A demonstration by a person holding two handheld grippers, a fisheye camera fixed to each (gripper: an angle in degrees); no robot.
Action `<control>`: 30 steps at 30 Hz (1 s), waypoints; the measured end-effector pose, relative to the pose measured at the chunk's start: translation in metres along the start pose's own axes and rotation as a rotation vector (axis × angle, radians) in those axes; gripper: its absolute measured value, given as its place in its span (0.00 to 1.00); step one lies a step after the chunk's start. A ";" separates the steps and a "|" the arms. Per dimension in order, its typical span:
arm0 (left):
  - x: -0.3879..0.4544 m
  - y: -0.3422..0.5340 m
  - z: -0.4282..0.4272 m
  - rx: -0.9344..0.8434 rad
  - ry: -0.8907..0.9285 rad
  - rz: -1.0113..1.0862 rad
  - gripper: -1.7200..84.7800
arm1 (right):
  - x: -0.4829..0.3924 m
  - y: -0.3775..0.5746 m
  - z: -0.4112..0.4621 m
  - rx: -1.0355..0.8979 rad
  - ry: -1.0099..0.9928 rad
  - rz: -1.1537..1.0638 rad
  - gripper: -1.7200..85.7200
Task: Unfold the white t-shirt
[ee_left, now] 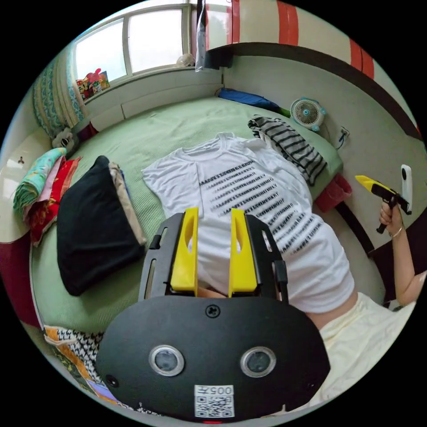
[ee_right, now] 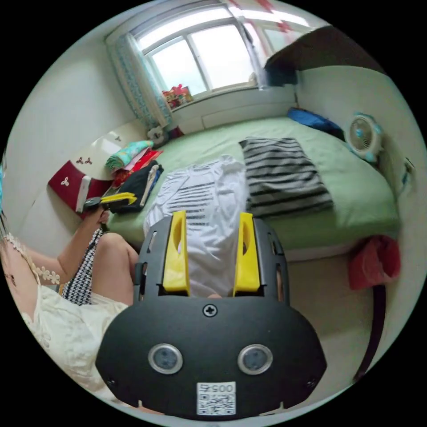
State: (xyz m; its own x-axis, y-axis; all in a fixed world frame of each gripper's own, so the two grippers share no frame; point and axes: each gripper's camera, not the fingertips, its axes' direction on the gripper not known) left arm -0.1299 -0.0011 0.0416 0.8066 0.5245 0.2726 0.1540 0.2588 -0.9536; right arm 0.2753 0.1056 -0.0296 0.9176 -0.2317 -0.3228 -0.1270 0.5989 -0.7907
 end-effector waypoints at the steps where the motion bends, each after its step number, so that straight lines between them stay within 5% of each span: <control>1: -0.005 -0.017 0.016 -0.005 0.012 -0.013 0.15 | -0.005 -0.011 0.014 -0.005 -0.013 -0.018 0.20; 7: -0.029 -0.064 0.074 -0.018 -0.036 -0.095 0.16 | -0.039 -0.123 0.143 -0.072 0.009 -0.177 0.19; 17: -0.044 -0.078 0.105 -0.060 0.005 -0.113 0.15 | -0.031 -0.202 0.317 -0.424 0.350 -0.202 0.08; 25: -0.056 -0.086 0.108 -0.040 0.096 -0.165 0.15 | -0.030 -0.274 0.251 -0.237 0.389 -0.191 0.00; 30: -0.048 -0.090 0.114 -0.063 0.059 -0.136 0.16 | 0.074 -0.312 0.179 -0.167 0.405 0.221 0.01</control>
State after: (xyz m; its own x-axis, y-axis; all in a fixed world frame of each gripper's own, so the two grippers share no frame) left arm -0.2470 0.0429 0.1289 0.8080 0.4387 0.3932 0.2977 0.2719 -0.9151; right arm 0.4504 0.0387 0.2868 0.6461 -0.4122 -0.6424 -0.3909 0.5442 -0.7423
